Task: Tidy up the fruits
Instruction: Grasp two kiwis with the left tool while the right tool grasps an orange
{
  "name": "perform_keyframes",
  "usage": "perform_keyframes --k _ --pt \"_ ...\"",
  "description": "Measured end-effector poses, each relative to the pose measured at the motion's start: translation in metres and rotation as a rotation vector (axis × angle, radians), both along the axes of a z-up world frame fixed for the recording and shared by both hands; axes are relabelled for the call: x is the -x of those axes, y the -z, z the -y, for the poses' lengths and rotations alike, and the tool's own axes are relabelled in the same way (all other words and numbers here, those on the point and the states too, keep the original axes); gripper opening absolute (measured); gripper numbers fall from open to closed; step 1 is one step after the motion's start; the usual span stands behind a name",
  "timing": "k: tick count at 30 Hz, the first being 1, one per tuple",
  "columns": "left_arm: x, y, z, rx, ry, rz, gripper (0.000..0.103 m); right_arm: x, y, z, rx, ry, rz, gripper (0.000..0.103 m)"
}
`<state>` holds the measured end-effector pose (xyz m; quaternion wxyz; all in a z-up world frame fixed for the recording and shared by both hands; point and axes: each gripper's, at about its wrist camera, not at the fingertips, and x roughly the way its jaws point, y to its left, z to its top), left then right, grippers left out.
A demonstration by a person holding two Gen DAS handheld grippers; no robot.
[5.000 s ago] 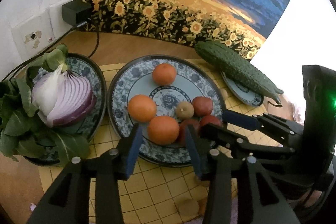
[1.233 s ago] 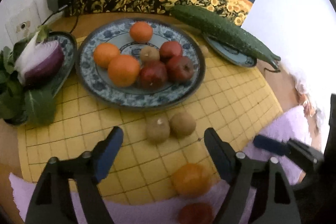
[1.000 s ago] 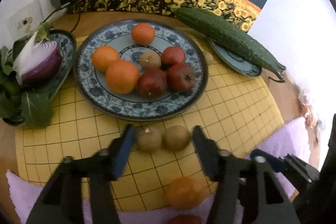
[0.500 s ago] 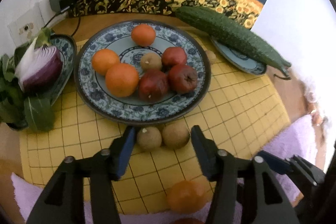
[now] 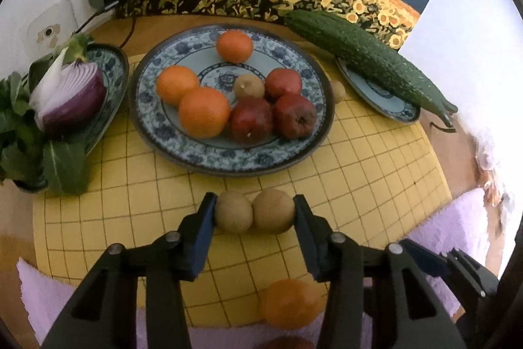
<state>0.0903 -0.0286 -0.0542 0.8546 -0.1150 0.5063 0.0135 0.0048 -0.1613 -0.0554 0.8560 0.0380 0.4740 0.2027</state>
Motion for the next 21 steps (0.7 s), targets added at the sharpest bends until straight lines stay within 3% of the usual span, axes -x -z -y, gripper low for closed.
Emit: perform_keyframes --k 11,17,21 --pt "0.028 -0.017 -0.021 0.032 0.002 0.053 0.049 -0.002 -0.004 -0.011 -0.006 -0.031 0.017 0.069" --pt "0.039 -0.026 -0.04 0.048 -0.022 0.072 0.049 0.0 -0.009 -0.045 -0.005 -0.172 0.062 0.068" --pt "0.045 -0.029 -0.052 0.052 -0.04 0.082 0.049 -0.004 -0.004 -0.062 -0.006 -0.209 0.055 0.059"
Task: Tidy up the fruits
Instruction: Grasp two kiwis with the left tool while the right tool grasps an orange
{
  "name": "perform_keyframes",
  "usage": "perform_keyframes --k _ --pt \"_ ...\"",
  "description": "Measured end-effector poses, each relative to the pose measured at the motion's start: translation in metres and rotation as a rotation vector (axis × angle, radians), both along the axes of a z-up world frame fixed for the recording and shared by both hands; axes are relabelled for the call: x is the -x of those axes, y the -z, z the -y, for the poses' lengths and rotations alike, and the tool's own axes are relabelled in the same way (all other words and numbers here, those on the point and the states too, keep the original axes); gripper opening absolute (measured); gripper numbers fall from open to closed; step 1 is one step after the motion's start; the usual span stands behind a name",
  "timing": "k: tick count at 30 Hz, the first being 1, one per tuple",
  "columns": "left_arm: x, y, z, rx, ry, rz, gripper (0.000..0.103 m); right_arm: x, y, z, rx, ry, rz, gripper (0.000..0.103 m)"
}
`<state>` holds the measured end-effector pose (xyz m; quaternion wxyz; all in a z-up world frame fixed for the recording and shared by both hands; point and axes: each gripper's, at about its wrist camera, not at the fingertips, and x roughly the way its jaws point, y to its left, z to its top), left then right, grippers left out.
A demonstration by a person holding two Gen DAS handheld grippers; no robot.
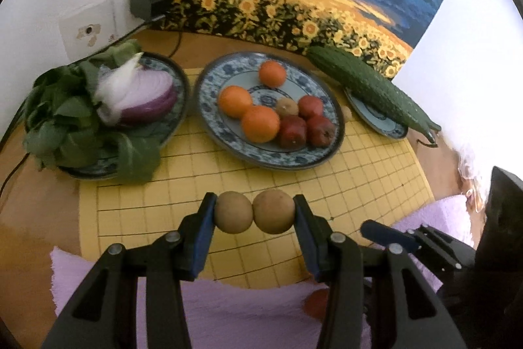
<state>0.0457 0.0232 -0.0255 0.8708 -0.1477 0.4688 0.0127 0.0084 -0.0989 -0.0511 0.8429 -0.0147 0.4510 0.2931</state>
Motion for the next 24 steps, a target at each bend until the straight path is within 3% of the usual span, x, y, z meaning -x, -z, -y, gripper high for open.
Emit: perform_keyframes --k 4,5,24 --pt "0.003 -0.001 -0.007 0.01 -0.015 0.004 0.049 -0.01 0.013 -0.006 -0.031 0.003 -0.074 0.036" --pt "0.003 -0.001 -0.008 0.011 -0.015 0.006 0.049 -0.011 0.014 -0.008 -0.036 0.0 -0.084 0.035" --pt "-0.002 -0.002 -0.003 0.036 0.007 0.025 0.049 -0.017 -0.009 0.001 -0.035 0.028 -0.038 0.033"
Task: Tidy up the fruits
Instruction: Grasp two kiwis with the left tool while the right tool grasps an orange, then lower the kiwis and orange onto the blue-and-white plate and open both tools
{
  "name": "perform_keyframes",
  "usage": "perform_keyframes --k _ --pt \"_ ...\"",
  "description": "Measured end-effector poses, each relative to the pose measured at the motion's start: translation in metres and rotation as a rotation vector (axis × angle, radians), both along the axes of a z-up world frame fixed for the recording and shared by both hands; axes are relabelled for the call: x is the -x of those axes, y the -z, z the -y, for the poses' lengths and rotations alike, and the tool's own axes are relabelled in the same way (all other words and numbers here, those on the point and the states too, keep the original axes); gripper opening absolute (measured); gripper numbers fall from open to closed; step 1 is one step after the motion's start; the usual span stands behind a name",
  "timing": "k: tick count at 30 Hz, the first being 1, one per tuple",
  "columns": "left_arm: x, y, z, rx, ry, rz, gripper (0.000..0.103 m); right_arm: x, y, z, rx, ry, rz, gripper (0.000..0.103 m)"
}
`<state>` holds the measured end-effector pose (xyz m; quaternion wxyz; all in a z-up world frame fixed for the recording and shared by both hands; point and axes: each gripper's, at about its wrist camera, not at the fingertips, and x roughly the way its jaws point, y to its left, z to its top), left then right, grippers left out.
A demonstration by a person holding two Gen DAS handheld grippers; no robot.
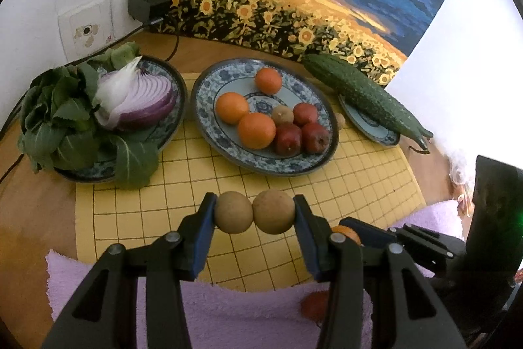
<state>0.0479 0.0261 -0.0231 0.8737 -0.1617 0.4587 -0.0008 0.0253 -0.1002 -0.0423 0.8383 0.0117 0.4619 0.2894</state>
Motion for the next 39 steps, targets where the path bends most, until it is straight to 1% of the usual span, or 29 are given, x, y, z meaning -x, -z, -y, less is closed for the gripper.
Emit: perform_keyframes --k 5,11,22,28,33,39 --pt "-0.006 -0.002 0.0 -0.005 -0.006 0.004 0.049 -0.008 -0.009 0.001 -0.004 -0.001 0.017 0.033" --pt "-0.021 -0.008 -0.002 -0.008 -0.005 0.021 0.049 -0.029 -0.021 0.0 -0.016 0.005 0.039 0.033" --pt "-0.073 -0.017 -0.014 -0.025 -0.012 0.05 0.049 -0.091 -0.048 -0.008 -0.031 0.001 0.106 0.033" --pt "-0.099 -0.021 -0.02 -0.028 -0.015 0.056 0.049 -0.12 -0.057 -0.014 -0.037 0.002 0.129 0.033" --pt "-0.115 -0.019 -0.02 -0.025 -0.007 0.051 0.049 -0.134 -0.058 -0.019 -0.032 -0.001 0.129 0.033" --pt "-0.126 -0.012 -0.02 -0.022 -0.008 0.035 0.049 -0.146 -0.047 -0.022 -0.029 0.001 0.095 0.033"
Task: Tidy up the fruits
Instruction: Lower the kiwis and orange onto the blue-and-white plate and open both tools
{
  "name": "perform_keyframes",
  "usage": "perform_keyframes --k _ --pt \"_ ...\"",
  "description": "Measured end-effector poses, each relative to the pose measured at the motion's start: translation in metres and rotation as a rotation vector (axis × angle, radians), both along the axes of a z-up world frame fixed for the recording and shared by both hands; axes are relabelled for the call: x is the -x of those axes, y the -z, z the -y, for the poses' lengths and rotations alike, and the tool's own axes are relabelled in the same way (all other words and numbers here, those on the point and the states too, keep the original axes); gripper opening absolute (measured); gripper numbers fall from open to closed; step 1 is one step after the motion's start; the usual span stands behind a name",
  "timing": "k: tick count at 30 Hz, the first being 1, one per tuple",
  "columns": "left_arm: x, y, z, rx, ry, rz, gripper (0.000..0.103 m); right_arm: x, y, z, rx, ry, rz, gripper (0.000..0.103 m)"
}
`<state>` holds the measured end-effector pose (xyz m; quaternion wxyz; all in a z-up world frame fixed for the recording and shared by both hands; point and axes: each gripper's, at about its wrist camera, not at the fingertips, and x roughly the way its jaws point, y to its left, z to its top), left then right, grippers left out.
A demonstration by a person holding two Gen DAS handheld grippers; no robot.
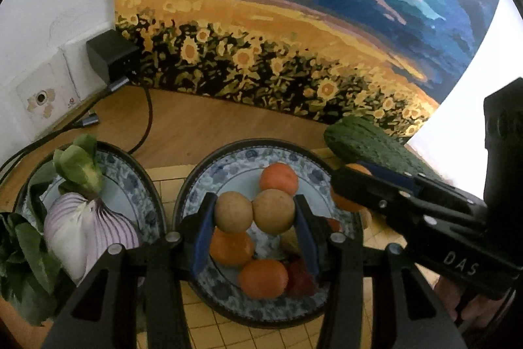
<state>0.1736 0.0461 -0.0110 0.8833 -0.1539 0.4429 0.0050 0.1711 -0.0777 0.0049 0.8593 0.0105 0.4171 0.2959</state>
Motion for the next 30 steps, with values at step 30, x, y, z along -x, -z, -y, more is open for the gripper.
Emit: perform_keyframes --k 30 --pt "-0.008 0.016 0.001 0.016 0.014 -0.06 0.049 0.0 0.037 0.004 -0.011 -0.025 -0.135 0.033"
